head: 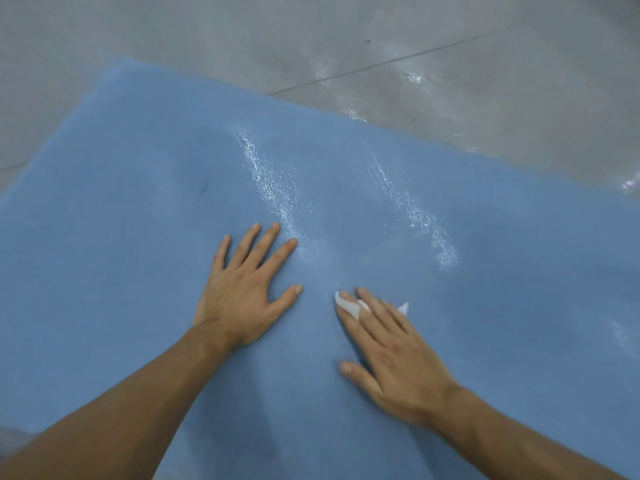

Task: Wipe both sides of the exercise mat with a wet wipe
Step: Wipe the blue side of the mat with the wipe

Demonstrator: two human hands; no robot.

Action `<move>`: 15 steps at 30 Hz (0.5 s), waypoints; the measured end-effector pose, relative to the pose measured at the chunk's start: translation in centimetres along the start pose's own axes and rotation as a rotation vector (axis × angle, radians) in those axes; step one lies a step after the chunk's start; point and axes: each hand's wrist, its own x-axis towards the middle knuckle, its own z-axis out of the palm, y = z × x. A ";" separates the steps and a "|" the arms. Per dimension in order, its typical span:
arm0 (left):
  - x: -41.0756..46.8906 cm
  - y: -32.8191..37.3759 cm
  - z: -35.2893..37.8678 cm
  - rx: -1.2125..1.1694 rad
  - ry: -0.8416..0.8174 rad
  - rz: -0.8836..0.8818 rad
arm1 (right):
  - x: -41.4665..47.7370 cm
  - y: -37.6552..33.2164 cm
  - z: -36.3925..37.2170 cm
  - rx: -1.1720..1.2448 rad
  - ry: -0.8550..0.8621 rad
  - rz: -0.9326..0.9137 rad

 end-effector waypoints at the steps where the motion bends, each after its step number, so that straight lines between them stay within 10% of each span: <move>1: 0.0 0.0 0.0 0.008 -0.003 0.000 | -0.7 -0.4 0.4 -0.017 -0.021 -0.062; 15: 0.0 0.3 -0.2 0.005 -0.017 -0.002 | 10.2 13.6 -3.7 0.097 0.174 0.471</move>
